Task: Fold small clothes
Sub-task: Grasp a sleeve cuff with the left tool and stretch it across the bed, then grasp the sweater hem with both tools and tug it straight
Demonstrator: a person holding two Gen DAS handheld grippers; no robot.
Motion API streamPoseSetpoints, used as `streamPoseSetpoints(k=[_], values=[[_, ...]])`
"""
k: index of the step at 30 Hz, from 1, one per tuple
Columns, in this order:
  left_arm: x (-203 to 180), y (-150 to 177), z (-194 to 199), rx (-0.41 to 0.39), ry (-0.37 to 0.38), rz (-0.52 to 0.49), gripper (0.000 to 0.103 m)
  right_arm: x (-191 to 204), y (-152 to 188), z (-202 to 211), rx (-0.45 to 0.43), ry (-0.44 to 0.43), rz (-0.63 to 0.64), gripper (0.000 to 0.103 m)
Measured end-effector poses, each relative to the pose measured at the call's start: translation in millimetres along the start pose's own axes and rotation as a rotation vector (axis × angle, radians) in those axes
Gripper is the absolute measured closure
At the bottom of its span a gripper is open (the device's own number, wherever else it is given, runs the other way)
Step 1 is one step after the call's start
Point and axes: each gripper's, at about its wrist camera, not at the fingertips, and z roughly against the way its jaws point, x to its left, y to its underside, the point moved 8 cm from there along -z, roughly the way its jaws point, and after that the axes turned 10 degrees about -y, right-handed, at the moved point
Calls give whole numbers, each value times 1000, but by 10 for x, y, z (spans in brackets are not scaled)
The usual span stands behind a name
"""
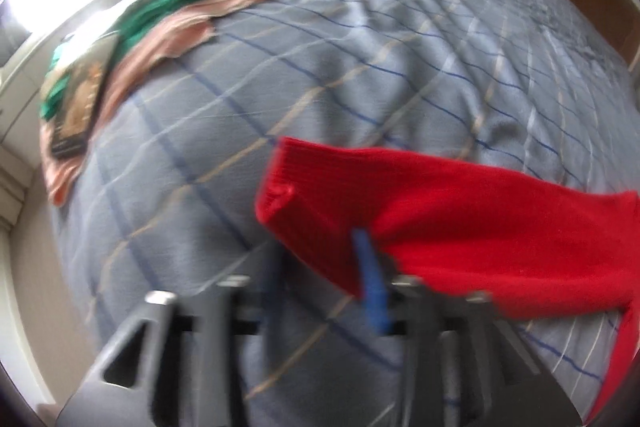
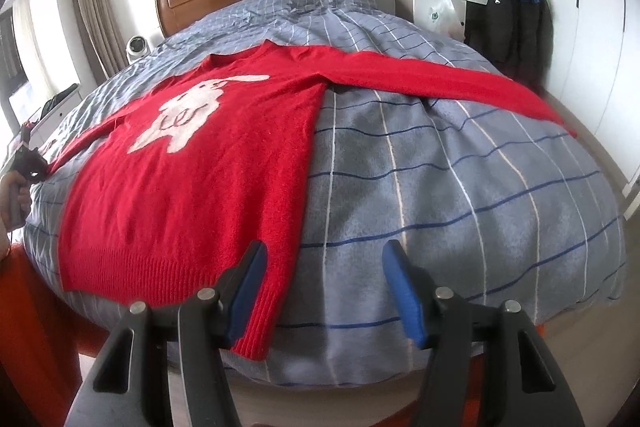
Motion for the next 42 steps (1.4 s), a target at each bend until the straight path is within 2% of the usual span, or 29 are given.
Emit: streamPoseSetpoints(k=[1, 4, 6, 9, 11, 13, 16, 21, 24, 27, 28, 31, 34, 35, 36, 37, 38, 42], values=[[103, 11, 12, 6, -26, 14, 33, -12, 0, 13, -5, 2, -6, 43], [296, 41, 108, 32, -53, 40, 34, -52, -2, 47, -18, 5, -22, 43], [334, 72, 303, 19, -32, 29, 35, -59, -4, 66, -27, 3, -29, 43], [89, 188, 771, -59, 92, -72, 33, -52, -12, 79, -37, -2, -33, 43], [-255, 432, 1104, -90, 230, -196, 30, -53, -21, 90, -43, -3, -39, 43], [-598, 822, 1366, -84, 373, -316, 30, -59, -33, 101, -45, -3, -43, 43], [-876, 1404, 1551, -42, 506, -421, 30, -69, -58, 105, -43, 5, -31, 43], [-983, 2223, 1598, 43, 612, -525, 30, -92, -131, 101, -43, -12, -45, 43], [-969, 2404, 1571, 50, 618, -564, 30, -19, -119, 58, -11, -80, -46, 43], [-970, 2487, 1538, 53, 620, -577, 37, 85, 21, -52, 75, -184, -66, 43], [-979, 2537, 1589, 51, 635, -578, 43, 115, 90, -98, 109, -207, -70, 43], [-1041, 2684, 1695, 54, 670, -613, 57, 199, 308, -254, 200, -238, -43, 43], [-1121, 2803, 1747, 48, 680, -671, 68, 266, 391, -356, 239, -293, -67, 43], [-1146, 2840, 1733, 48, 669, -685, 81, 282, 392, -390, 246, -313, -80, 46], [-1163, 2869, 1709, 57, 662, -692, 93, 291, 402, -406, 251, -316, -81, 69], [-1170, 2911, 1655, 88, 657, -697, 100, 268, 417, -437, 268, -302, -80, 87], [-1165, 2917, 1649, 88, 649, -692, 101, 238, 432, -443, 281, -300, -94, 99], [-1098, 2967, 1660, 56, 594, -720, 102, 137, 456, -333, 295, -264, -119, 100]])
